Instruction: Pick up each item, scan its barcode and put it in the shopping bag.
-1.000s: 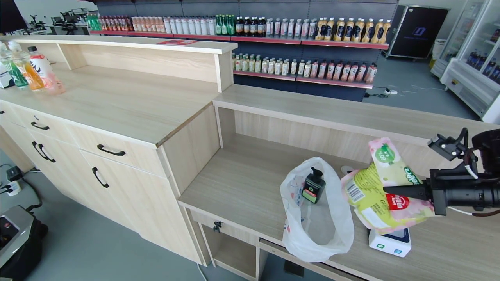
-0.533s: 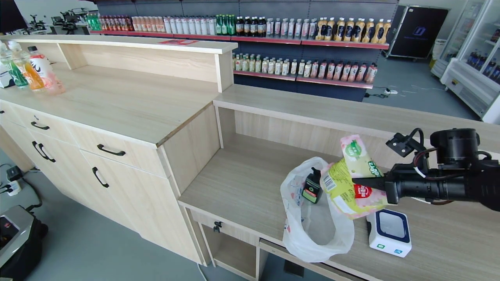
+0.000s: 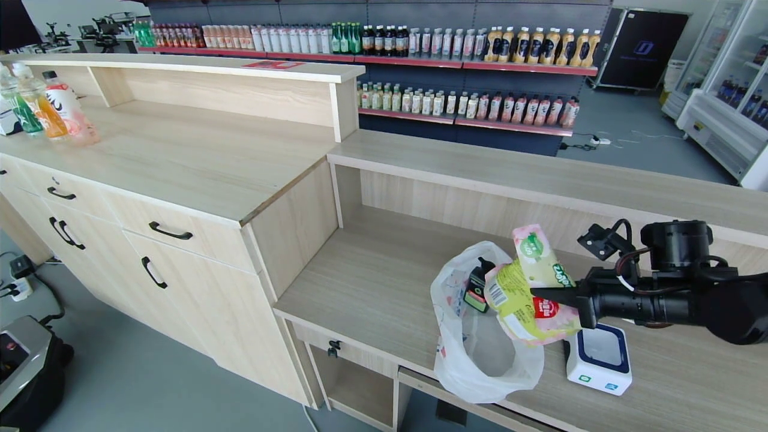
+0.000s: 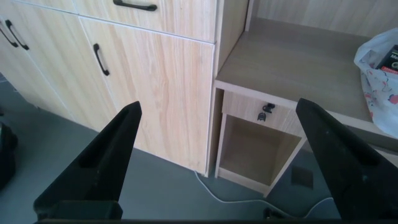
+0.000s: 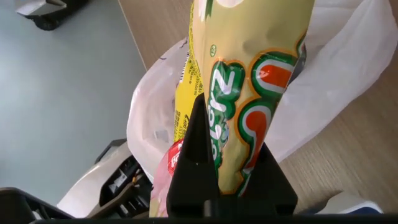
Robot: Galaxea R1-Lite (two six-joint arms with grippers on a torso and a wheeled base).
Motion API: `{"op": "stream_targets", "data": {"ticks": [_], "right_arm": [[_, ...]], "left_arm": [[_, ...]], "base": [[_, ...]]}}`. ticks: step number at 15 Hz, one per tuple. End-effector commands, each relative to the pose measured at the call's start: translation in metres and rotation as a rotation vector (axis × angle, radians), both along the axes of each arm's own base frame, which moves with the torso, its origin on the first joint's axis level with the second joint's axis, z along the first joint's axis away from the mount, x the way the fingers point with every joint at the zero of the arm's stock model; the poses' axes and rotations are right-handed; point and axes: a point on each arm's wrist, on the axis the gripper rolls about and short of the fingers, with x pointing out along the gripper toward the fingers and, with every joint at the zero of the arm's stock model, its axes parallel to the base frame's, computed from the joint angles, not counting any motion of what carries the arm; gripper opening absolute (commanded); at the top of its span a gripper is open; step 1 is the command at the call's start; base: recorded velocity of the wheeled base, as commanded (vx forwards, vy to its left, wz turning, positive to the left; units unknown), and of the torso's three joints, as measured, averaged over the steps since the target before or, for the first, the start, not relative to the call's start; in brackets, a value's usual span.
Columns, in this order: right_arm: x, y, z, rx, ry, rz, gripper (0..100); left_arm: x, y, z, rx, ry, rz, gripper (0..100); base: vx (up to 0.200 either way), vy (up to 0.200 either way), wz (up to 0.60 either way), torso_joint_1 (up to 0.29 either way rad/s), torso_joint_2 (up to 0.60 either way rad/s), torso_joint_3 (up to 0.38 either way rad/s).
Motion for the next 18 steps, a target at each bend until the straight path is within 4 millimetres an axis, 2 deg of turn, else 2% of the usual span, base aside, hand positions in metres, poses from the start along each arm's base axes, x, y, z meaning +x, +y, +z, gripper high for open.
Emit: {"op": "stream_targets", "data": {"ticks": [1, 10, 18], "right_arm": [[0.003, 0.001, -0.010, 0.001, 0.033, 0.004, 0], [0.013, 0.002, -0.031, 0.001, 0.078, 0.008, 0], [0.022, 0.006, -0.041, -0.010, 0.084, 0.025, 0]], "left_arm": [[0.000, 0.000, 0.000, -0.001, 0.001, 0.000, 100], [0.000, 0.000, 0.000, -0.001, -0.001, 0.000, 100], [0.000, 0.000, 0.000, -0.001, -0.001, 0.000, 100]], "base": [[0.000, 0.000, 0.00, 0.000, 0.00, 0.000], [0.000, 0.000, 0.00, 0.000, 0.00, 0.000], [0.000, 0.000, 0.00, 0.000, 0.00, 0.000]]}}
